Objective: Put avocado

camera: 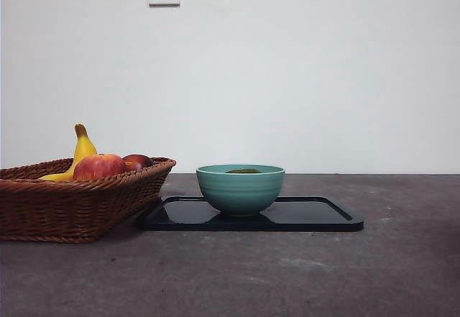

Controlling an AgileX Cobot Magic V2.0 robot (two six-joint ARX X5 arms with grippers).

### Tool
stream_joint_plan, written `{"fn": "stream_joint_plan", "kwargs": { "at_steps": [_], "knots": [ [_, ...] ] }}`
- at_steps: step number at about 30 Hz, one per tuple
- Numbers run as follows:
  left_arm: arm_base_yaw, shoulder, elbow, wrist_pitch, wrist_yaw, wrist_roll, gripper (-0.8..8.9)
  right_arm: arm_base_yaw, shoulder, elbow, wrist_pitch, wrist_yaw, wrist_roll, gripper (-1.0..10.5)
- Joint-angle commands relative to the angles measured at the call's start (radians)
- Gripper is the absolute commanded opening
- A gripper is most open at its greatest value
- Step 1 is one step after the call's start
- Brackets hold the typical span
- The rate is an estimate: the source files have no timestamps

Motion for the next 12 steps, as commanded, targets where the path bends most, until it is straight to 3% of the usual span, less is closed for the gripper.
{"fn": "stream_joint_plan", "kwargs": {
  "at_steps": [1, 12],
  "knots": [
    [0.002, -0.014, -0.029, 0.011, -0.005, -0.014, 0.10, 0.011, 0.006, 0.011, 0.010, 0.000, 0.010, 0.1],
    [0.002, -0.014, -0.057, -0.111, -0.009, -0.009, 0.10, 0.011, 0.006, 0.011, 0.010, 0.000, 0.010, 0.1]
  ]
}}
